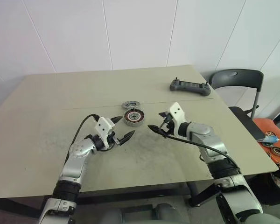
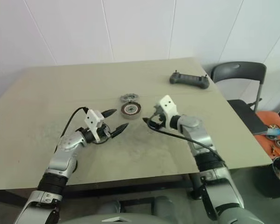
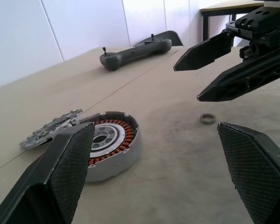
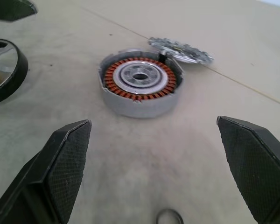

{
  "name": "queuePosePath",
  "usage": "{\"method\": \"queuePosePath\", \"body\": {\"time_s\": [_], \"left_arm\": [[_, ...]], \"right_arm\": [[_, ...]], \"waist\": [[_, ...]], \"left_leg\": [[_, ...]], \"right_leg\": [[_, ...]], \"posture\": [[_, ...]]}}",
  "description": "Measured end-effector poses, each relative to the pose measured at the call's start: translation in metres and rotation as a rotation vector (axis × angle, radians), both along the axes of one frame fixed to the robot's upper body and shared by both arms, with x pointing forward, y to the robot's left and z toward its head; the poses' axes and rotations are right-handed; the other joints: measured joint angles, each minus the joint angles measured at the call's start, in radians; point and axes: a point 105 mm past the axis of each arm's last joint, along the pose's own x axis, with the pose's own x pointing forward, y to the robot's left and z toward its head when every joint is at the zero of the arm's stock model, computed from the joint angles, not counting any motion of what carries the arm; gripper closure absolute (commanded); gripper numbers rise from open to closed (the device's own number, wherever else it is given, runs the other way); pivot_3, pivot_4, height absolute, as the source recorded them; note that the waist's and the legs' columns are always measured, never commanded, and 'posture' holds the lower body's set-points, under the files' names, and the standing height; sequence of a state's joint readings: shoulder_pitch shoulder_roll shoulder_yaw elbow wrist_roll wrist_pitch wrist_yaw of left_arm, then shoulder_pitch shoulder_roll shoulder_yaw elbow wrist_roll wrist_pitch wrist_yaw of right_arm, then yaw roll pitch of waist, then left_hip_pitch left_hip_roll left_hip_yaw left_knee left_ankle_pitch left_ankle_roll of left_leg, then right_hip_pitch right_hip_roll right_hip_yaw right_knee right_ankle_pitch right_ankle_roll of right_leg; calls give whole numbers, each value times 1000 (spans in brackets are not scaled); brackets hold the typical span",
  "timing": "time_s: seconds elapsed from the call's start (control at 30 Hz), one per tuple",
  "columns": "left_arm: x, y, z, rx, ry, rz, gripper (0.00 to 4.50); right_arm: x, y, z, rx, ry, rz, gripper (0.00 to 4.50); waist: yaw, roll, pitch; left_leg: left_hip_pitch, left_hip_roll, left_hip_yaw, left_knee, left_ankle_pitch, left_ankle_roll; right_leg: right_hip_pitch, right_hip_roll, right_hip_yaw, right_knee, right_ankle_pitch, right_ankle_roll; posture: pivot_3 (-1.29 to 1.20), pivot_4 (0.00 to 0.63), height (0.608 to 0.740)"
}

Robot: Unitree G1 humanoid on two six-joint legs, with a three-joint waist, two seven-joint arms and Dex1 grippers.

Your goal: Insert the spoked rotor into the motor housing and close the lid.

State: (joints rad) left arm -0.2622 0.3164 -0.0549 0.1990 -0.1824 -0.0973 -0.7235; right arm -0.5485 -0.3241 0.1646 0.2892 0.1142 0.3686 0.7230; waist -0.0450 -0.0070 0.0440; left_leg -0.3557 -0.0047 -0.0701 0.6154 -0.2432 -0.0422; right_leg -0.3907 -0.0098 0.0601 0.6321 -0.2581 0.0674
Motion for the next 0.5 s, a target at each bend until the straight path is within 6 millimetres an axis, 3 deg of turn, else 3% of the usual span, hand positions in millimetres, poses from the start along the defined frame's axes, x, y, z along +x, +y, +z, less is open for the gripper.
{"method": "queuePosePath", "body": {"time_s": [0.23,0.4,0.5], "left_arm": [[21,40,8,54,-35,143,28],[23,48,6,55,-32,169,28],[24,50,6,55,-37,172,28]], "right_arm": [[17,41,3,-124,-73,100,0],[25,65,3,-229,-108,177,0],[26,71,-10,-312,-66,217,0]], "waist": [[-1,0,0],[2,0,0],[0,0,0]], "left_leg": [[-1,0,1,0,0,0],[-1,0,0,-1,0,0],[-1,0,0,-1,0,0]], "right_leg": [[-1,0,0,0,0,0],[-1,-1,0,0,4,0],[-1,-1,0,0,4,-1]], "posture": [[0,0,740],[0,0,740],[0,0,740]]}}
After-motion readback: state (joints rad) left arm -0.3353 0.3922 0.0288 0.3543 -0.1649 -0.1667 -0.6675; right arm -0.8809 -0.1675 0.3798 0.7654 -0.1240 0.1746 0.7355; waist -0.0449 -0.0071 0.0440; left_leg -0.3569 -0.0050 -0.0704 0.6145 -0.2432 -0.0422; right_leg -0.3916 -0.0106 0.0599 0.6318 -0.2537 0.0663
